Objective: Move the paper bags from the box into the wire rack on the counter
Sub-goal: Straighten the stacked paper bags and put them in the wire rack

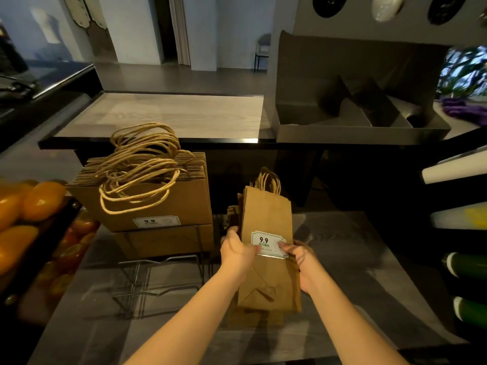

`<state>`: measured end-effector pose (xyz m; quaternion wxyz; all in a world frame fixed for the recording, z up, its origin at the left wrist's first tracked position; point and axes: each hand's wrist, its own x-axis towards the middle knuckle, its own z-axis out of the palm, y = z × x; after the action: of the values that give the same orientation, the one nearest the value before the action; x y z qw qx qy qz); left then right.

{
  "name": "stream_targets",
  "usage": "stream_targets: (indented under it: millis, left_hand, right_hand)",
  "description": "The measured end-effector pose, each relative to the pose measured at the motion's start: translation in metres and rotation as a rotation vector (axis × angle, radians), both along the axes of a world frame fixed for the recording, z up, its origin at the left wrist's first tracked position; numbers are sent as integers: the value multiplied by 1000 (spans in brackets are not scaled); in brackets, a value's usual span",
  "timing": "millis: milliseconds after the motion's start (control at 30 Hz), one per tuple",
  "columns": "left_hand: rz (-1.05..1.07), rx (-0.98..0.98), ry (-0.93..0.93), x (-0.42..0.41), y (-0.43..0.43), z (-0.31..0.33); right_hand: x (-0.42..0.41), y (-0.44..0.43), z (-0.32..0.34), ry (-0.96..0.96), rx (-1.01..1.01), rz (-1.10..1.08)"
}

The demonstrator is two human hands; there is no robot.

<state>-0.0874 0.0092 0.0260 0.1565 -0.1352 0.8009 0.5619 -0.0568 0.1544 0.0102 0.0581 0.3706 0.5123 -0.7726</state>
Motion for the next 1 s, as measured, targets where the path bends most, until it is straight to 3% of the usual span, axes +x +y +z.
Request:
stream_targets:
  millis: [167,300,433,633,700,833,1000]
  left_hand:
    - [-126,-162,180,15,6,20]
    - [-286,-176,264,24,17,28]
    - [-397,-211,181,22,19,25]
    - [-280,-189,88,13,-2,4]
    - [-216,-100,-37,12,-13,-5]
    - [-85,270,-204,19,-25,-17]
    - [-31,356,-187,24,-21,-25]
  right_hand:
    - [6,6,5,54,42,27]
    - [9,15,3,103,69,-15]
    - [13,17,5,149,36,-47]
    - [8,3,5,161,43,-7]
    - [2,-6,3,133,89,1]
    - [-8,-17,-4,96,119,11]
    - [-5,-13,-11,98,159,32]
